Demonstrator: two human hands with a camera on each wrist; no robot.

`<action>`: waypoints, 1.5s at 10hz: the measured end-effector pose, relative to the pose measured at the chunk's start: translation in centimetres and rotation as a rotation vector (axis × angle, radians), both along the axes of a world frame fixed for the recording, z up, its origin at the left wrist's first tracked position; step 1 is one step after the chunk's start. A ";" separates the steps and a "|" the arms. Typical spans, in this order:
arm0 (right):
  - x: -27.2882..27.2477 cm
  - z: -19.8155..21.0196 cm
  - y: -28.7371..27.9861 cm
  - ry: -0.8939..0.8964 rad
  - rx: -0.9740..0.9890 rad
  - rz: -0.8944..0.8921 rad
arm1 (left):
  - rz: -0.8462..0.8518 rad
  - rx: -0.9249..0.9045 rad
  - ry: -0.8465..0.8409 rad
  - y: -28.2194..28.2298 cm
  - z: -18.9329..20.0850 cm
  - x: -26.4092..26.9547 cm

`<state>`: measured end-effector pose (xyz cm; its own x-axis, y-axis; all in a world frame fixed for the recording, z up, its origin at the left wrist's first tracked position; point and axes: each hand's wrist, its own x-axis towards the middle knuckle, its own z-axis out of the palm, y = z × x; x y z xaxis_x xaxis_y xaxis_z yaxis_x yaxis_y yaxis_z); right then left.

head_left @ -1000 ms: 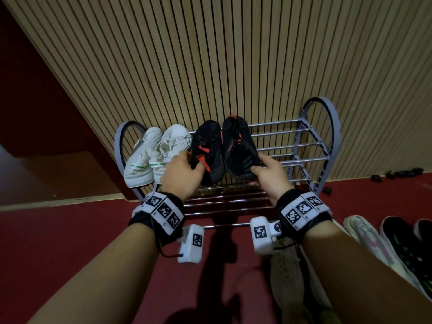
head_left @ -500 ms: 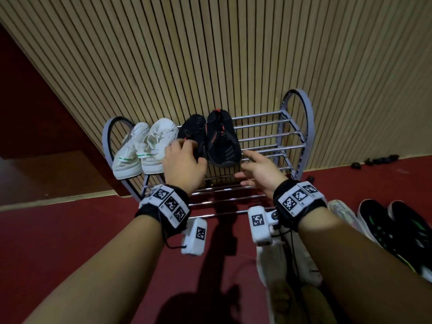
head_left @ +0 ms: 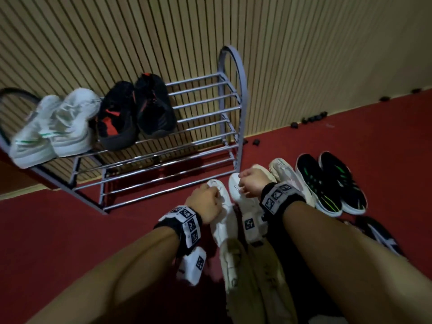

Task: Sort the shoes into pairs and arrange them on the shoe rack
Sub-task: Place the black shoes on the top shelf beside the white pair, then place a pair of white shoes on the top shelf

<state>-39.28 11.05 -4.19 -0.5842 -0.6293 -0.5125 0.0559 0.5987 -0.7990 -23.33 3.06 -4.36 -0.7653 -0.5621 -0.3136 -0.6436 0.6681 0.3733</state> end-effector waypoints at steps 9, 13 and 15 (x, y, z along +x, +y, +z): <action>-0.6 -12.7 4.8 -0.017 0.638 0.069 | 0.305 0.854 -0.140 0.2 -12.0 1.8; -0.5 -12.9 5.4 -0.111 0.527 0.022 | 0.523 0.712 -0.046 1.4 -14.6 1.9; 0.7 -12.3 5.0 -0.293 0.365 -0.100 | 0.550 0.353 0.023 1.7 -14.3 2.3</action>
